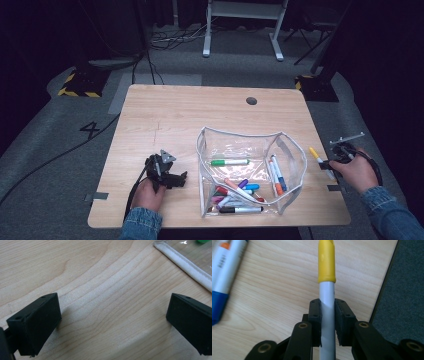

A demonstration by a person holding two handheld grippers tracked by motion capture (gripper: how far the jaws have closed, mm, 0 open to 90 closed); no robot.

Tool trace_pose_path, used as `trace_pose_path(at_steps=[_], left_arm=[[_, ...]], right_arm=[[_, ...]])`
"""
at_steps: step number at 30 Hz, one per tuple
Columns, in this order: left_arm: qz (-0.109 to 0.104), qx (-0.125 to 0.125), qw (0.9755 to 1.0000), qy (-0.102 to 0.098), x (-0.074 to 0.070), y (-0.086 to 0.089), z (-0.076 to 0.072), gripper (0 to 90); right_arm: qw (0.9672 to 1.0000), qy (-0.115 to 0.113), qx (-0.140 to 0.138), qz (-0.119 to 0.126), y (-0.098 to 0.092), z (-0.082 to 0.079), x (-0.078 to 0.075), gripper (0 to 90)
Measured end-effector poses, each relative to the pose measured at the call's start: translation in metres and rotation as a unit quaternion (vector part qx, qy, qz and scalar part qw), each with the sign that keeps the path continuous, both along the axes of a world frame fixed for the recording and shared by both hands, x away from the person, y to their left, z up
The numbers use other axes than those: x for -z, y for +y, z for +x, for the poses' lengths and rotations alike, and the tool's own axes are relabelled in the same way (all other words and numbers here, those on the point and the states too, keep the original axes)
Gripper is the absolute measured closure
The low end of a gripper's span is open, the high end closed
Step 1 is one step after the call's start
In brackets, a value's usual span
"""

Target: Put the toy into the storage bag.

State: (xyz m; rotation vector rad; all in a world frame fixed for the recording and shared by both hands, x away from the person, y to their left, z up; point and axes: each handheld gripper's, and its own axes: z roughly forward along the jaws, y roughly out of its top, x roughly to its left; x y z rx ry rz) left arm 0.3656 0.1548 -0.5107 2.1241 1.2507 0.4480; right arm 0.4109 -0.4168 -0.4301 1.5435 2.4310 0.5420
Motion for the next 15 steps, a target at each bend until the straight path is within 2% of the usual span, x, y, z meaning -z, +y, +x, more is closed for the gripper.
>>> trace_pose_path(at_steps=[4,5,6,15], left_arm=[[0.000,0.000,1.0000,0.000,0.000,0.000,0.000,0.0],[0.000,0.000,1.0000,0.000,0.000,0.000,0.000,0.0],[0.000,0.000,1.0000,0.000,0.000,0.000,0.000,0.0],[0.003,-0.003,1.0000,0.000,0.000,0.000,-0.001,0.0]], right_arm=[[0.9999,-0.007,-0.013,0.007,0.005,-0.003,-0.018,77.3],[0.9999,-0.007,-0.013,0.007,0.005,-0.003,-0.018,77.3],[0.9996,-0.011,-0.024,0.006,0.008,-0.004,-0.028,77.3],[0.9969,-0.040,-0.064,0.023,0.026,-0.010,-0.079,77.4]])
